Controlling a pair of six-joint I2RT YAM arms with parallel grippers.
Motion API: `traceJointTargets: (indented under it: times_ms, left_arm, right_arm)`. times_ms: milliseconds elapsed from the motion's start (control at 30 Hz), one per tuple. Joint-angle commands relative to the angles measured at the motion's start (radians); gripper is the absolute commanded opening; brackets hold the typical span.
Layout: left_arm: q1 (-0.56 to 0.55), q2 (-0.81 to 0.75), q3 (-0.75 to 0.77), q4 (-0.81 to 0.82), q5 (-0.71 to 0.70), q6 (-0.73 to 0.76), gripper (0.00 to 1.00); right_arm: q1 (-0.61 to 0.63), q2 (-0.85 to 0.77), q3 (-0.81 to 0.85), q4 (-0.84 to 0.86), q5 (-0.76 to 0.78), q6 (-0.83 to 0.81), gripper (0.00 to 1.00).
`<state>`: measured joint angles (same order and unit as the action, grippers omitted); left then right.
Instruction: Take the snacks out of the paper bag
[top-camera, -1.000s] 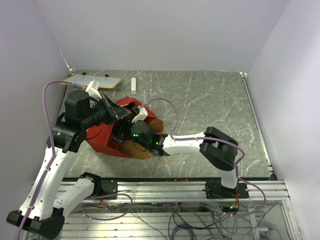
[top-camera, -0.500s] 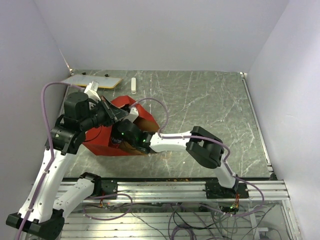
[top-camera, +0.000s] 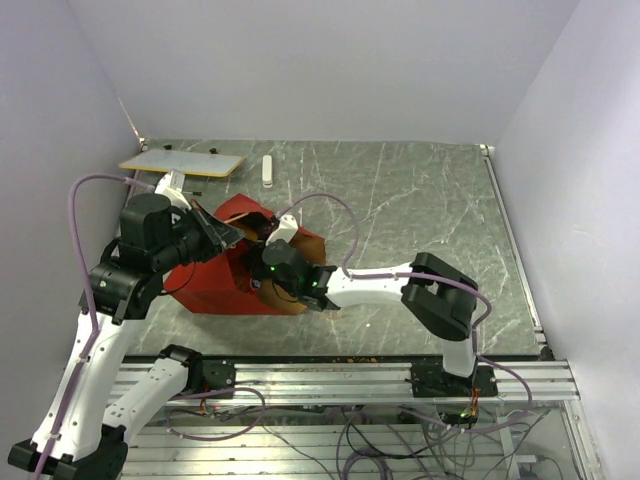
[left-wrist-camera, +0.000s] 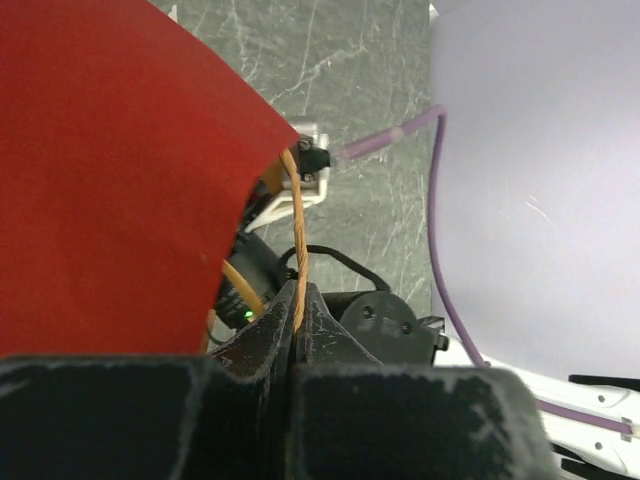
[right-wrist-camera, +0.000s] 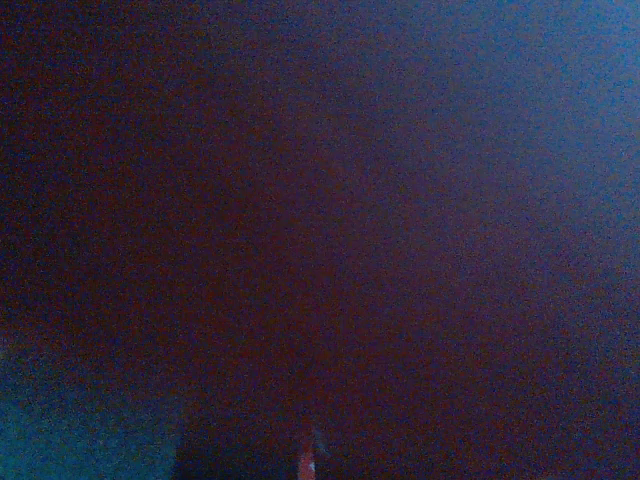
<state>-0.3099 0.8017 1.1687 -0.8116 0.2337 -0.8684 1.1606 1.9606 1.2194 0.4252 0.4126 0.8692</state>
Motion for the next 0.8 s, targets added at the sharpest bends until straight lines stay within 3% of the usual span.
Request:
traceJointTargets:
  times_ms: [0,267,400,633,767]
  left_arm:
    - [-0.006,-0.010,0.038,-0.034,-0.056,0.027,0.07]
    - [-0.006,0.011,0.095,-0.136,-0.077,0.042,0.07]
    - [-0.006,-0.042,0.052,-0.135,-0.085,-0.017,0.07]
    - [-0.006,-0.104,0.022,-0.138,-0.122,-0.101,0.07]
    - [-0.006,-0.092,0.021,-0.159,-0.110,-0.113,0.07]
  right_arm:
    - [-0.018,-0.105,-0.042,0.074,0.005,-0.120,0.00]
    - [-0.034,-0.181,-0.069,0.072,-0.071,-0.311,0.00]
    - [-0.036,-0.204,-0.052,0.098,-0.248,-0.442,0.00]
    - [-0.031,-0.215,-0.043,0.149,-0.501,-0.430,0.00]
    - [-0.027,-0.232,-0.047,0.114,-0.488,-0.451,0.00]
